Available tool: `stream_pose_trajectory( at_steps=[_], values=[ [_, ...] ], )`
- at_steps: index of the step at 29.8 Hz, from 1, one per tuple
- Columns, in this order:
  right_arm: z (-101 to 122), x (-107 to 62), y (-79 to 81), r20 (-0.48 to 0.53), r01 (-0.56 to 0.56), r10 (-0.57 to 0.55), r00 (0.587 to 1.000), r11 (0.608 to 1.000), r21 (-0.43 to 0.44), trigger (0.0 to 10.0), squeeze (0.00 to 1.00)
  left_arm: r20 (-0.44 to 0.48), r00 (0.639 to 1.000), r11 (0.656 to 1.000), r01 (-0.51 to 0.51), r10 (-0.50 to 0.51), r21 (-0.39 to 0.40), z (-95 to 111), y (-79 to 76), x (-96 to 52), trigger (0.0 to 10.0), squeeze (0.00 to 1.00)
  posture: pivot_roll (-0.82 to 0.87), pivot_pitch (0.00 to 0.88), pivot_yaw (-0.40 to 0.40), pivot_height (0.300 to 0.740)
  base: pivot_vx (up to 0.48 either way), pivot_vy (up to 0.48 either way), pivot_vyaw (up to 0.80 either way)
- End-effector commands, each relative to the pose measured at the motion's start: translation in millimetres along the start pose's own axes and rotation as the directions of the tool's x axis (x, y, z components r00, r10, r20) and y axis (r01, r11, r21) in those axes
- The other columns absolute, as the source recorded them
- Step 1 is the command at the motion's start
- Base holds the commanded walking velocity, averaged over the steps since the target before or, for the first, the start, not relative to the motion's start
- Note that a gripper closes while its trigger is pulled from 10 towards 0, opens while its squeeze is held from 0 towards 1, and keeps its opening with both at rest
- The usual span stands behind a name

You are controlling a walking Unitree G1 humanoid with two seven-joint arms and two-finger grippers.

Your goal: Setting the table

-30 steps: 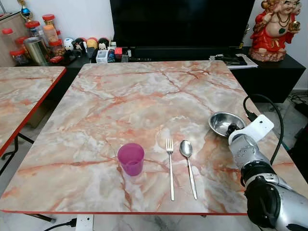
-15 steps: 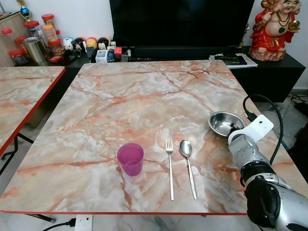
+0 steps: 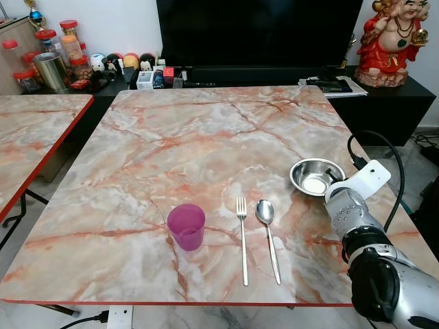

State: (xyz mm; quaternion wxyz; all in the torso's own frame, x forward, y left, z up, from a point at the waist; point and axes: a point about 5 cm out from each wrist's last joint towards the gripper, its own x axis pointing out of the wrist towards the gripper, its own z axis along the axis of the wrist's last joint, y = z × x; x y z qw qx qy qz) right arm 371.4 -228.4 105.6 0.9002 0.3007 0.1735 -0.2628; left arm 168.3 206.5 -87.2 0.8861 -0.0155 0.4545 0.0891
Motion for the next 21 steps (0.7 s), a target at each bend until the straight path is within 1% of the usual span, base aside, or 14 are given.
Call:
stream_pose_trajectory(
  at_steps=[1,6,7,10,12,13,14,15,16,17,18,19,21],
  values=[
    [-1.8,-0.2,0.1,-0.012,0.021,-0.021,1.0,1.0,0.014,0.0,0.0,-0.014,1.0,1.0,0.001,-0.001,0.026,-3.3,3.5,-0.7,10.0,0.0,-0.03,0.011,0.018,0.74,0.0,0.0,0.0],
    [1.4,-0.8,4.1,0.003,0.006,-0.006,1.0,0.999,0.054,0.0,0.0,-0.015,1.0,1.0,0.0,0.0,0.029,-3.8,3.8,-0.8,10.0,0.0,-0.03,0.01,0.018,0.74,0.0,0.0,0.0],
    [3.2,-1.6,9.3,0.008,-0.022,0.021,1.0,0.995,0.098,0.0,0.0,-0.016,1.0,1.0,-0.001,0.002,0.031,-4.1,4.2,-0.9,10.0,0.0,-0.03,0.01,0.018,0.74,0.0,0.0,0.0],
    [4.7,-2.2,12.3,0.015,-0.041,0.04,0.999,0.993,0.111,0.0,0.0,-0.016,1.0,1.0,-0.002,0.003,0.032,-4.3,4.3,-1.0,10.0,0.0,-0.03,0.01,0.017,0.74,0.0,0.0,0.0],
    [7.8,-3.0,15.5,0.041,-0.068,0.062,0.997,0.988,0.138,0.0,0.0,-0.015,1.0,0.999,-0.005,0.005,0.032,-4.5,4.8,-1.0,10.0,0.0,-0.02,0.009,0.019,0.74,0.0,0.0,0.0],
    [10.9,-3.9,19.2,0.064,-0.106,0.096,0.993,0.979,0.176,0.0,0.0,-0.014,1.0,0.999,-0.007,0.007,0.031,-4.6,5.3,-1.1,10.0,0.0,-0.02,0.008,0.02,0.74,0.0,0.0,0.0],
    [10.9,-3.9,19.2,0.064,-0.106,0.096,0.993,0.979,0.176,0.0,0.0,-0.014,1.0,0.999,-0.007,0.007,0.031,-4.6,5.3,-1.1,10.0,0.0,-0.02,0.008,0.02,0.74,0.0,0.0,0.0],
    [18.6,-6.0,26.5,0.115,-0.185,0.159,0.98,0.947,0.263,0.0,0.0,-0.007,1.0,0.999,-0.013,0.013,0.031,-4.1,6.2,-1.2,10.0,0.0,-0.02,0.007,0.019,0.74,0.0,0.0,0.0],
    [23.6,-7.7,30.8,0.154,-0.231,0.194,0.969,0.929,0.288,0.0,0.0,-0.004,1.0,0.999,-0.017,0.017,0.029,-3.9,6.6,-1.2,10.0,0.0,-0.02,0.007,0.018,0.74,0.0,0.0,0.0],
    [33.6,-12.2,39.5,0.231,-0.308,0.248,0.941,0.911,0.276,9.3,0.0,-0.001,1.0,0.999,-0.023,0.023,0.022,-3.9,7.4,-1.4,10.0,0.0,-0.02,0.005,0.018,0.74,0.0,0.0,0.0],
    [36.2,-13.6,41.8,0.251,-0.324,0.259,0.933,0.907,0.27,9.3,0.0,-0.001,1.0,0.999,-0.024,0.024,0.02,-4.0,7.6,-1.4,10.0,0.0,-0.02,0.004,0.018,0.74,0.0,0.0,0.0],
    [41.6,-16.5,45.5,0.29,-0.359,0.277,0.916,0.888,0.288,10.0,0.0,-0.001,1.0,1.0,-0.024,0.024,0.019,-4.1,7.9,-1.4,10.0,0.0,-0.02,0.004,0.02,0.74,0.0,0.0,0.0],
    [48.5,-19.8,47.7,0.337,-0.401,0.296,0.894,0.863,0.307,10.0,0.0,-0.004,1.0,1.0,-0.022,0.022,0.018,-4.7,7.8,-1.5,10.0,0.0,-0.02,0.0,0.02,0.74,0.0,0.0,0.0]
  ],
)
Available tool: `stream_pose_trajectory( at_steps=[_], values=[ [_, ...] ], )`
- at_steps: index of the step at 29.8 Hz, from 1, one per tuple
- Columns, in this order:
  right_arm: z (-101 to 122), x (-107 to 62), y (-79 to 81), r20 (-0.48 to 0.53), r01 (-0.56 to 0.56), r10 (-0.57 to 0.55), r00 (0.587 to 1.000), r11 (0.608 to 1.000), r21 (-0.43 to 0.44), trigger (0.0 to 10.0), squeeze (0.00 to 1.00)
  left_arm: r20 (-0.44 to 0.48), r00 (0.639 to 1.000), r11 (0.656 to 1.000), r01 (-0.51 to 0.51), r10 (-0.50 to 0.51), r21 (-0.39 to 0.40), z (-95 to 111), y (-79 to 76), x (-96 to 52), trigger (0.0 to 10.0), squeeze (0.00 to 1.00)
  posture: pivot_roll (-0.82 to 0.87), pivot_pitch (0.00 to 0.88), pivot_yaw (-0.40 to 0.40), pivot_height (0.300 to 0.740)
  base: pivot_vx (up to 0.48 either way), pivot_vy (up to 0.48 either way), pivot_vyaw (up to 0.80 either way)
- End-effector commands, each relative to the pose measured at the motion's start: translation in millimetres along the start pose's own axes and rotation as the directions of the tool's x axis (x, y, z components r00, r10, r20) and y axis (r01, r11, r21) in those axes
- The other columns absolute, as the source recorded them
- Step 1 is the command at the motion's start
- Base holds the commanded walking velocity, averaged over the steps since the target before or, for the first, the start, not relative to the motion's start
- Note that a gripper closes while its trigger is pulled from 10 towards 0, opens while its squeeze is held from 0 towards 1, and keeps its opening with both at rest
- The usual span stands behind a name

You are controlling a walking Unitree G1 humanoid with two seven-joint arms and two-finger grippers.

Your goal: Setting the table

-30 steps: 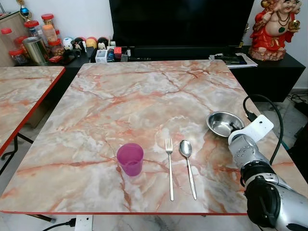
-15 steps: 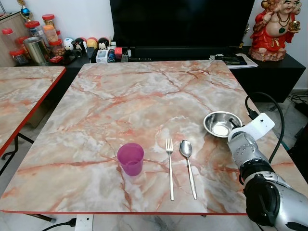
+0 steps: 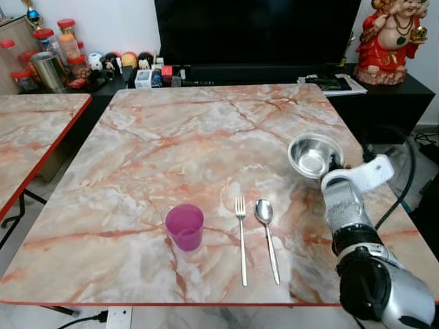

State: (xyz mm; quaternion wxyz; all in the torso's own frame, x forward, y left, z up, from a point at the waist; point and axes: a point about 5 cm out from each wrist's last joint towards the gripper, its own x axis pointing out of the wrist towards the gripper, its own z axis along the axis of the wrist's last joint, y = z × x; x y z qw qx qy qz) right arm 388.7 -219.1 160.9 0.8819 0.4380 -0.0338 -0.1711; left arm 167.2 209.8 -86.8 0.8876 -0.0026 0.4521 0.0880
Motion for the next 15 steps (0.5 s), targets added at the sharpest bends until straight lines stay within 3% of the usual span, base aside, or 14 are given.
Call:
stream_pose_trajectory(
  at_steps=[1,4,9,13,15],
  values=[
    [7.3,0.7,9.9,0.044,-0.042,0.04,0.998,0.998,0.039,10.0,0.0,-0.012,1.0,1.0,-0.013,0.013,-0.005,-4.5,4.2,-1.1,10.0,0.0,-0.02,0.0,0.02,0.74,0.0,0.0,0.0],
    [21.1,-2.6,20.6,0.134,-0.125,0.11,0.985,0.986,0.109,10.0,0.0,-0.025,1.0,1.0,-0.014,0.014,-0.002,-6.4,5.0,-1.3,10.0,0.0,-0.02,0.0,0.021,0.74,0.0,0.0,0.0],
    [30.0,-7.3,31.2,0.186,-0.193,0.172,0.968,0.976,0.104,10.0,0.0,-0.029,0.999,1.0,-0.017,0.017,-0.011,-7.8,6.1,-1.7,10.0,0.0,-0.02,0.0,0.024,0.74,0.0,0.0,0.0],
    [31.9,-13.7,40.8,0.201,-0.246,0.234,0.951,0.969,0.035,10.0,0.0,-0.035,0.999,1.0,-0.016,0.016,-0.018,-9.5,6.5,-2.0,10.0,0.0,-0.02,0.0,0.022,0.74,0.0,0.448,0.0],
    [30.7,-15.3,41.0,0.199,-0.253,0.238,0.951,0.966,0.052,10.0,0.0,-0.036,0.999,0.999,-0.02,0.019,-0.028,-10.1,6.8,-2.2,10.0,0.0,-0.02,0.0,0.02,0.74,0.0,0.48,0.0]
  ],
)
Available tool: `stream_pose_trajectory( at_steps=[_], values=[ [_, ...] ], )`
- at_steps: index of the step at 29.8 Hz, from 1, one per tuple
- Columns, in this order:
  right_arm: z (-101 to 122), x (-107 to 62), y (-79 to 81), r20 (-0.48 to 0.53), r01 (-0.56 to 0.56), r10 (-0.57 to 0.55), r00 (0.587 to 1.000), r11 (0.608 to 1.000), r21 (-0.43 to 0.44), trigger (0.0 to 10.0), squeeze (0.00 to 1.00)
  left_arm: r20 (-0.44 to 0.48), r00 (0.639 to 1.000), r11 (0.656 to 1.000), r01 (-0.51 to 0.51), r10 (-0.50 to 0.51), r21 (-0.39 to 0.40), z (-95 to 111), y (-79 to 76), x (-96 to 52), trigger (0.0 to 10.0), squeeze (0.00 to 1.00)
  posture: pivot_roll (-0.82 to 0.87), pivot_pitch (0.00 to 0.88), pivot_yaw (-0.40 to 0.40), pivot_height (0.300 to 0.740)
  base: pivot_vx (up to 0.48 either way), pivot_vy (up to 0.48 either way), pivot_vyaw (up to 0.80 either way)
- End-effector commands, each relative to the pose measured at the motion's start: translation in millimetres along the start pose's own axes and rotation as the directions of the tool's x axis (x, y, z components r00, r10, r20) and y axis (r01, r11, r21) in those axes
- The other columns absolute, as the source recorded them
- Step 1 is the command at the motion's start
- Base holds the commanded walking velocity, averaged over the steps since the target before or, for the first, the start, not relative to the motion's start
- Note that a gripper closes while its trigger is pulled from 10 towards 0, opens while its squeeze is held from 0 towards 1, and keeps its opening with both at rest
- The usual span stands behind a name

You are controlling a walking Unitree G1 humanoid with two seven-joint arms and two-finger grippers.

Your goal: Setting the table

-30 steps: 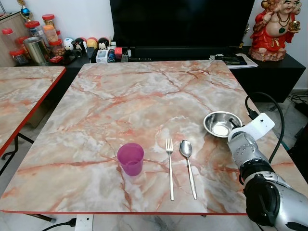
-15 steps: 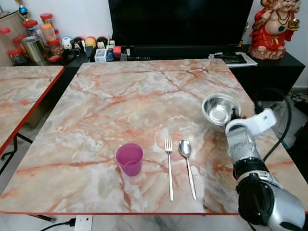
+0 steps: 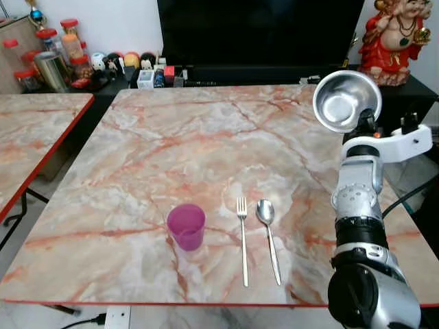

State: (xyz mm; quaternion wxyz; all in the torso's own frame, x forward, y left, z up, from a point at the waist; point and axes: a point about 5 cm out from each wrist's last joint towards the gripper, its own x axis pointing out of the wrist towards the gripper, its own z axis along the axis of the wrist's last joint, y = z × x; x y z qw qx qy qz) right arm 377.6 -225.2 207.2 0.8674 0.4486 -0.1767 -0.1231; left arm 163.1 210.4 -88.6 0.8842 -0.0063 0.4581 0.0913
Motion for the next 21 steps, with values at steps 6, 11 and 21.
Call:
stream_pose_trajectory(
  at_steps=[6,11,21],
  values=[
    [-3.6,-5.6,22.1,-0.013,-0.115,0.115,0.993,0.993,0.01,10.0,0.0,-0.027,1.0,1.0,-0.013,0.013,-0.017,-6.7,5.6,-1.4,10.0,0.0,-0.02,0.0,0.017,0.74,0.0,0.48,0.0],
    [-4.2,-7.4,35.6,-0.014,-0.165,0.165,0.986,0.986,0.009,10.0,0.0,-0.03,0.999,1.0,-0.016,0.016,-0.015,-6.7,10.3,-1.5,10.0,0.0,-0.02,0.0,0.018,0.74,0.0,0.48,0.0],
    [-1.9,-11.5,46.6,-0.013,-0.219,0.219,0.976,0.976,-0.003,10.0,0.0,-0.04,0.999,1.0,-0.023,0.023,-0.01,-9.9,20.8,-3.0,10.0,0.0,-0.02,0.0,0.018,0.74,0.0,0.48,0.22]
  ],
)
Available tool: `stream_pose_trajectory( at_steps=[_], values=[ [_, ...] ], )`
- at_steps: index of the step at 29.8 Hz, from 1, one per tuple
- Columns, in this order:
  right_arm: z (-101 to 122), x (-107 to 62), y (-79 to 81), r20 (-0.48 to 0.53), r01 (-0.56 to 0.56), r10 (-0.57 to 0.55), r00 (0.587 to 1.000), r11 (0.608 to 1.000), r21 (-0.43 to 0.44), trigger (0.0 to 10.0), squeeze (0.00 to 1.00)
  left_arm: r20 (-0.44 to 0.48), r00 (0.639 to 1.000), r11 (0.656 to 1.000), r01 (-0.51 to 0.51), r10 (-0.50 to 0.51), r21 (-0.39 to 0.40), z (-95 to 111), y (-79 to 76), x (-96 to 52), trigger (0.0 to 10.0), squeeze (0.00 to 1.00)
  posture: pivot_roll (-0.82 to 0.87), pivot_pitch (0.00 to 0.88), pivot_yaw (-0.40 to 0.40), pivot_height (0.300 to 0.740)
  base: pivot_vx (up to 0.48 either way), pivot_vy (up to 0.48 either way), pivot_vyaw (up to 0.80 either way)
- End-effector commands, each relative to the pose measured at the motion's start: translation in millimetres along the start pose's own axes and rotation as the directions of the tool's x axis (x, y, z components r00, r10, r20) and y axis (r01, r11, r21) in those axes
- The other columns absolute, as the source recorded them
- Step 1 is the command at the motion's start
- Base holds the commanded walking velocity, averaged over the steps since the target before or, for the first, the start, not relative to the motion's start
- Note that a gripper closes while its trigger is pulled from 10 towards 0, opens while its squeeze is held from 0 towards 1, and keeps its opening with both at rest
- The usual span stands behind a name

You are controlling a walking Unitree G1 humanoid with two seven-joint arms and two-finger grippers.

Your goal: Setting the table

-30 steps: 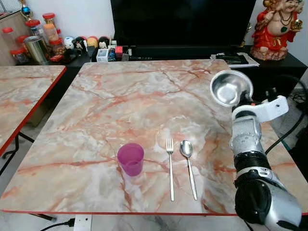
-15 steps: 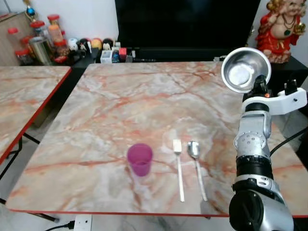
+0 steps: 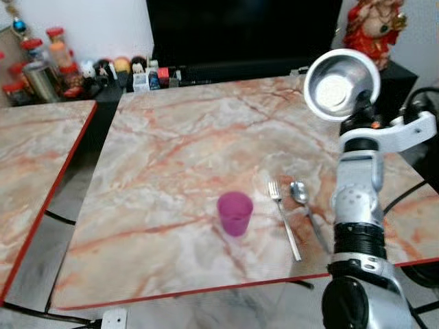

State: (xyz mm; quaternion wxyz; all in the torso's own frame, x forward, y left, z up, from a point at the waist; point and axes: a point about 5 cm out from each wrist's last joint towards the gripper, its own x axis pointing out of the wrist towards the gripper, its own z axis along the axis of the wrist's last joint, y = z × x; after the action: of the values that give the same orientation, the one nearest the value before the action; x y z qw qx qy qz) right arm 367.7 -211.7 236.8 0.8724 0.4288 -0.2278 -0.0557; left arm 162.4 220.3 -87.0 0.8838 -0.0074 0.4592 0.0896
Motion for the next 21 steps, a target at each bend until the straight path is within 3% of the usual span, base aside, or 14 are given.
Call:
stream_pose_trajectory(
  at_steps=[1,12,17,21],
  values=[
    [-11.9,-1.0,15.6,-0.043,-0.05,0.05,0.998,0.999,0.004,10.0,0.0,-0.037,0.999,1.0,-0.027,0.027,-0.01,-11.2,10.8,-2.9,10.0,0.0,-0.02,0.0,0.018,0.74,0.0,0.48,0.77],
    [-15.4,-3.2,19.6,-0.055,-0.064,0.065,0.996,0.998,0.022,10.0,0.0,-0.038,0.999,0.999,-0.032,0.031,-0.022,-12.3,13.8,-3.5,10.0,0.0,0.01,0.0,0.015,0.74,0.0,0.48,0.07],
    [-18.5,-4.7,19.6,-0.075,-0.067,0.067,0.995,0.998,0.003,10.0,0.0,-0.039,0.999,0.999,-0.033,0.031,-0.03,-12.2,12.5,-3.3,10.0,0.0,0.01,0.0,0.01,0.74,0.0,0.48,0.71],
    [-20.6,-6.0,20.4,-0.077,-0.066,0.066,0.995,0.998,0.011,10.0,0.0,-0.04,0.999,0.999,-0.032,0.031,-0.033,-11.8,10.9,-3.0,10.0,0.0,0.01,0.006,0.01,0.74,0.0,0.48,0.0]
  ],
)
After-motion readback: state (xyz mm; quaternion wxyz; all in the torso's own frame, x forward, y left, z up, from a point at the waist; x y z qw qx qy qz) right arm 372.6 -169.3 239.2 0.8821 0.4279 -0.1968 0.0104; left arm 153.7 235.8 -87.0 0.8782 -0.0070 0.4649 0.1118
